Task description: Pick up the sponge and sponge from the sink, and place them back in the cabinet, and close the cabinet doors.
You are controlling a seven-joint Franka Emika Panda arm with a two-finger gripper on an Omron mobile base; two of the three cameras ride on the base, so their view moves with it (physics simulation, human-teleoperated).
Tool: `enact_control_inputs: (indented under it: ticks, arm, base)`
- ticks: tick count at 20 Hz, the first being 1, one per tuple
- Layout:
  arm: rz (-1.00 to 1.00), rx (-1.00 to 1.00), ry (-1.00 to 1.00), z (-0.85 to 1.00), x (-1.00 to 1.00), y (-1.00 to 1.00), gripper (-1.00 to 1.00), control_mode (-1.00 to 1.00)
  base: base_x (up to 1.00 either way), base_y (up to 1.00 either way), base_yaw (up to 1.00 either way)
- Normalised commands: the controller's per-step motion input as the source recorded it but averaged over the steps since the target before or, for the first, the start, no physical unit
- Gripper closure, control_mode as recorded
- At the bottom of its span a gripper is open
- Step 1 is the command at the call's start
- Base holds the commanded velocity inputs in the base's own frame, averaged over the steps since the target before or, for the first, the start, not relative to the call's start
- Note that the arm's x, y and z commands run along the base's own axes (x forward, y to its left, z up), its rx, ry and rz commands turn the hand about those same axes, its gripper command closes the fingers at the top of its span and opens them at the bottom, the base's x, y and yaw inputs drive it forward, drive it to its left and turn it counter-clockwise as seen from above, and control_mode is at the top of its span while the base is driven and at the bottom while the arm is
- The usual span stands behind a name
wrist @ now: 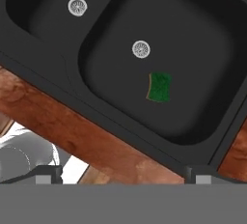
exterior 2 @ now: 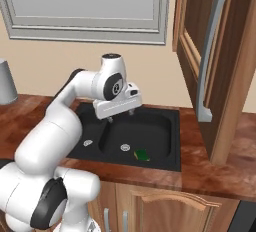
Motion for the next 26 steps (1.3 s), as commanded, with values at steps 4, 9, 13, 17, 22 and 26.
enact_control_inputs:
  ticks: [4,9,13,17,22,26]
  arm:
    - [0.01,0.00,0.00,-0.34,0.10,-0.12,-1.00,-1.00]
    - [0.00,0.00,0.00,-0.30,0.18,-0.08,-1.00,-1.00]
    - [0.00,0.00,0.00,-0.25,0.24,-0.01,-1.00,-1.00]
    - [0.00,0.00,-0.01,-0.23,0.23,-0.01,-1.00,-1.00]
    - [0.00,0.00,0.00,-0.26,0.14,-0.06,-1.00,-1.00]
    - [0.00,0.00,0.00,-0.27,0.13,-0.08,-1.00,-1.00]
  base:
    - [0.00,0.00,0.00]
    - [0.00,0.00,0.00]
    - [0.00,0.00,0.00]
    - [0.00,0.00,0.00]
    - [0.00,0.00,0.00]
    - [0.00,0.00,0.00]
